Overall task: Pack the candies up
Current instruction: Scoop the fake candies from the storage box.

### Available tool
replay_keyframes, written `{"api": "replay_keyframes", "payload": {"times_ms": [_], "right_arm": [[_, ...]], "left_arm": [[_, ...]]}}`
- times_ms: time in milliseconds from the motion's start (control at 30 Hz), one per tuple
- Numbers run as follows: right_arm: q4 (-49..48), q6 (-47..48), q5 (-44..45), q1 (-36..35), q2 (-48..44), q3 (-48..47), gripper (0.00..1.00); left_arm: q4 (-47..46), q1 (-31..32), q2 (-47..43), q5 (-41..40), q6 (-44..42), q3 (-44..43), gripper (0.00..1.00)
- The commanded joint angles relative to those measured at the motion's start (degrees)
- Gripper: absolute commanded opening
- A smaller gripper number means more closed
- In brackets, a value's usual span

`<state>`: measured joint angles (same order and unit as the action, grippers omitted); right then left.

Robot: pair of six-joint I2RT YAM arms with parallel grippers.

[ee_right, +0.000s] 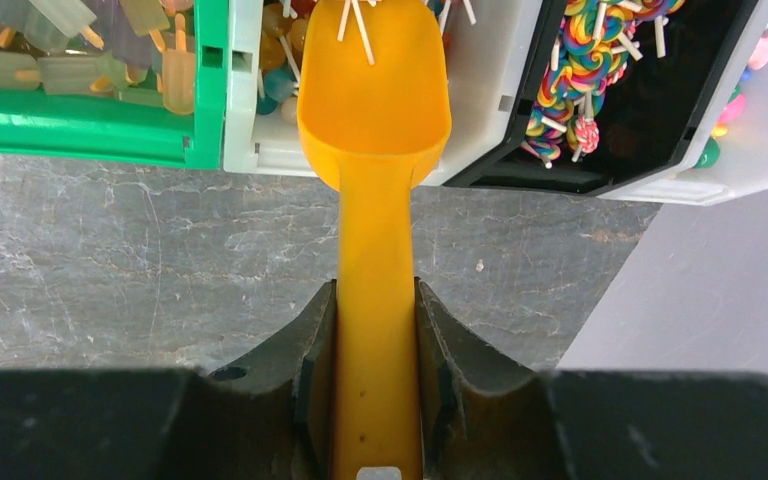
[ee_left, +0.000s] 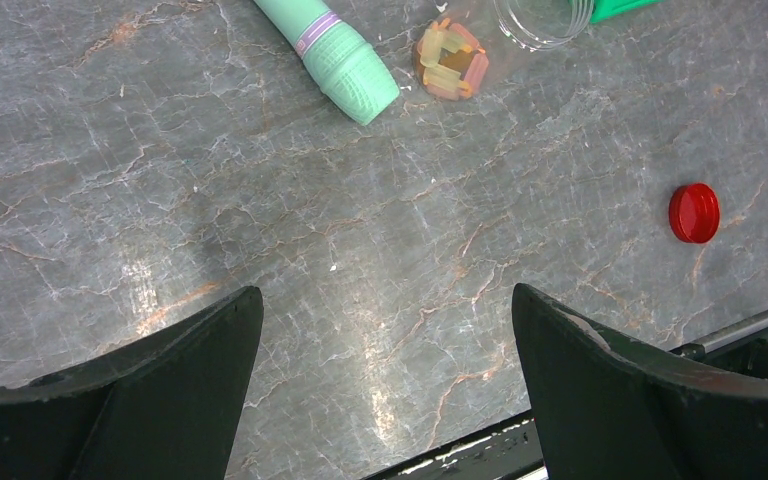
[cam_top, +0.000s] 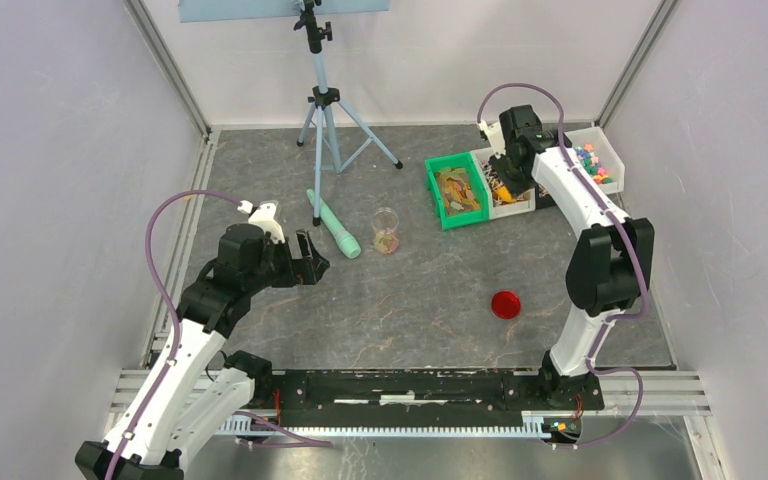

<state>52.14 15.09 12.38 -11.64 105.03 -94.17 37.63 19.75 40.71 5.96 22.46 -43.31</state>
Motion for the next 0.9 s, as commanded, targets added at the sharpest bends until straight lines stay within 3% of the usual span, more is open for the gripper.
{"api": "replay_keyframes", "payload": {"times_ms": [0, 333, 867], "right_arm": [[-6.7, -0.4, -4.6, 0.8, -2.9, 2.6, 0.0], [-19.8, -3.5, -10.8, 3.7, -9.8, 17.6, 0.0], [-35.8, -3.5, -12.2, 4.1, -13.2, 28.5, 0.0]], "left_arm": [[-0.7, 0.3, -0.4, -1.1, -2.3, -1.6, 1.0], [-0.6, 0.3, -0.9, -1.3, -2.3, -1.5, 1.0], [-0.5, 0.3, -0.7, -1.0, -2.2, -1.5, 1.0]]}}
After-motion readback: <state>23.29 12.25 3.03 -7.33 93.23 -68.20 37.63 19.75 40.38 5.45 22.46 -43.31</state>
